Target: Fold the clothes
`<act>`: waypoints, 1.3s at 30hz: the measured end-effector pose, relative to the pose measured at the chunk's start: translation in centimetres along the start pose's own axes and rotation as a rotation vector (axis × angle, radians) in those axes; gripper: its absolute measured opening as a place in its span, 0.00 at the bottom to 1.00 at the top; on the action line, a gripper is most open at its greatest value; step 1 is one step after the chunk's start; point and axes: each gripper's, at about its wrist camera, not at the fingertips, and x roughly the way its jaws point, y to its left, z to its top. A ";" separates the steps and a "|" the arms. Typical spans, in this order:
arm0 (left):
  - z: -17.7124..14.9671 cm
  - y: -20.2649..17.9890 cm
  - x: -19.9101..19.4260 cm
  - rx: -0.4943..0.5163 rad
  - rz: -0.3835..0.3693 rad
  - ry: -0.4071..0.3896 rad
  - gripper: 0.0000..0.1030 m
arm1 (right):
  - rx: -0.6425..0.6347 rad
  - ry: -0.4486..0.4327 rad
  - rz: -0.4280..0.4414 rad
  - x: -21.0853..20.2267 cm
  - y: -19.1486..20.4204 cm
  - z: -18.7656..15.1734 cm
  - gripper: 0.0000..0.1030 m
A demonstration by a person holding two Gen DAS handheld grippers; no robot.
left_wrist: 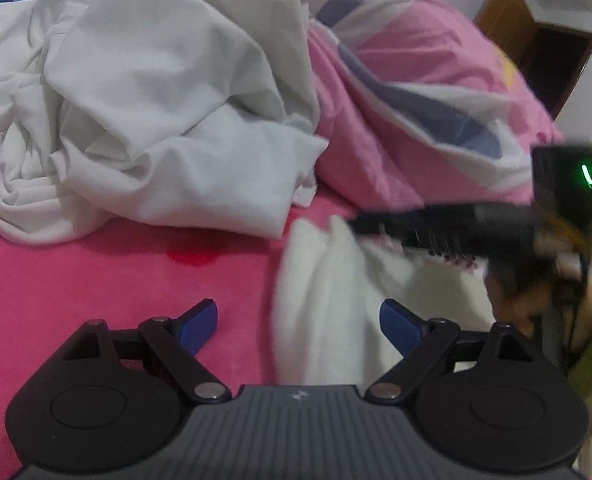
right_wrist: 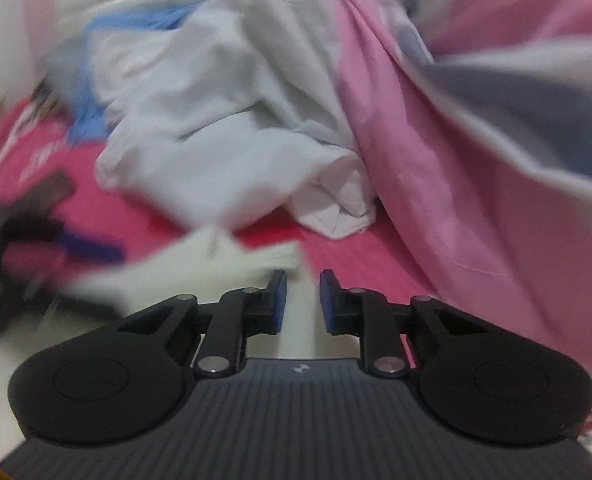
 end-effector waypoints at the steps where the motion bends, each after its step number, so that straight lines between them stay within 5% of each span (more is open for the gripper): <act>1: -0.1 -0.1 0.1 0.004 0.011 0.010 0.87 | 0.046 -0.020 -0.007 -0.1 -0.6 0.4 0.16; 4: -0.2 0.1 0.0 0.002 0.010 0.014 0.87 | 0.151 -0.089 -0.022 -1.9 -2.1 1.2 0.16; 7: -0.3 0.1 -0.1 0.004 0.012 0.014 0.87 | 0.108 -0.113 0.000 -5.6 -2.5 0.9 0.19; 18: -0.5 0.0 0.2 0.012 0.019 0.022 0.87 | -0.264 0.128 0.029 -4.0 0.5 -2.7 0.20; 29: -0.5 0.2 0.3 0.006 0.012 0.025 0.87 | -0.204 0.243 0.116 -2.0 -0.4 -2.3 0.23; 35: -0.5 0.2 0.2 0.005 0.010 0.025 0.87 | -0.320 0.219 0.034 -2.7 2.5 -3.2 0.05; 39: -0.5 0.2 0.0 0.001 0.006 0.022 0.87 | -0.464 0.166 -0.112 -3.6 5.2 -3.8 0.04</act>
